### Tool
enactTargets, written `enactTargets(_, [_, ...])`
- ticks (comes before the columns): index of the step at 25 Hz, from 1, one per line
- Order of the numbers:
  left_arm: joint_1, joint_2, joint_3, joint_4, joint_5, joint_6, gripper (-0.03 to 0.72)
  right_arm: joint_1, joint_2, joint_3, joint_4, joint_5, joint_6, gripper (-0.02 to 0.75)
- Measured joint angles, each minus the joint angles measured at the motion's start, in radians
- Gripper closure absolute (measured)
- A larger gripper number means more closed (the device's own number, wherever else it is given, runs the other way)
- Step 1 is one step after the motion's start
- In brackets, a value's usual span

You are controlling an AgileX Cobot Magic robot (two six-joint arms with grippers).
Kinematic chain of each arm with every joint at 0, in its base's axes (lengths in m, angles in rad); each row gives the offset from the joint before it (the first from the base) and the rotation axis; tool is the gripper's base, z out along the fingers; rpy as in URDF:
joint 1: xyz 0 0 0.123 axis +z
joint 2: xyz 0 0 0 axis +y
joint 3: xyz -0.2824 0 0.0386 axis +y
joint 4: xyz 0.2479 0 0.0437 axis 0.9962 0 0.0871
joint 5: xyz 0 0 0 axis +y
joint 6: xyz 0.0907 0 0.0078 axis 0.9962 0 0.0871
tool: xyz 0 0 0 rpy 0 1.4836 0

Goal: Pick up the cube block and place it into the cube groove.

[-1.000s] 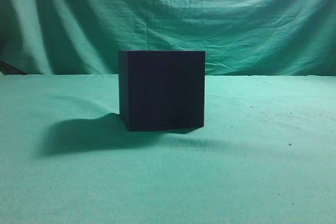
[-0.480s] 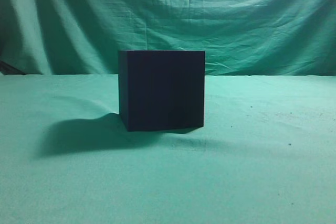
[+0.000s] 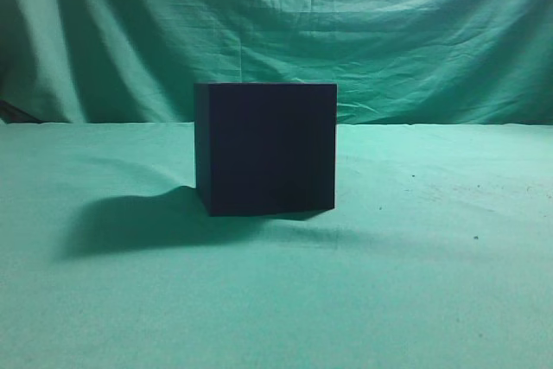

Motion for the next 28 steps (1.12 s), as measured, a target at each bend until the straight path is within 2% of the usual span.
enactTargets(3, [0.0,0.0,0.0,0.0,0.0,0.0,0.688,0.0,-0.046,0.099,0.002,-0.097,-0.064,0.738])
enactTargets(6, [0.0,0.0,0.0,0.0,0.0,0.0,0.688,-0.056,-0.125,0.25,0.008,-0.283,-0.098,0.738])
enactTargets(12, [0.0,0.0,0.0,0.0,0.0,0.0,0.688,-0.304,-0.288,0.577,0.037,-0.618,-0.102,0.738])
enactTargets(18, [0.0,0.0,0.0,0.0,0.0,0.0,0.688,-0.57,-0.373,0.815,0.081,-0.883,-0.102,0.738])
enactTargets(22, [0.0,0.0,0.0,0.0,0.0,0.0,0.688,-0.692,-0.374,0.934,0.118,-0.94,-0.102,0.738])
enactTargets(25, [0.0,0.0,0.0,0.0,0.0,0.0,0.688,-0.748,-0.374,1.001,0.156,-0.949,-0.102,0.738])
enactTargets(28, [0.0,0.0,0.0,0.0,0.0,0.0,0.688,-0.769,-0.374,1.011,0.174,-0.928,-0.102,0.738])
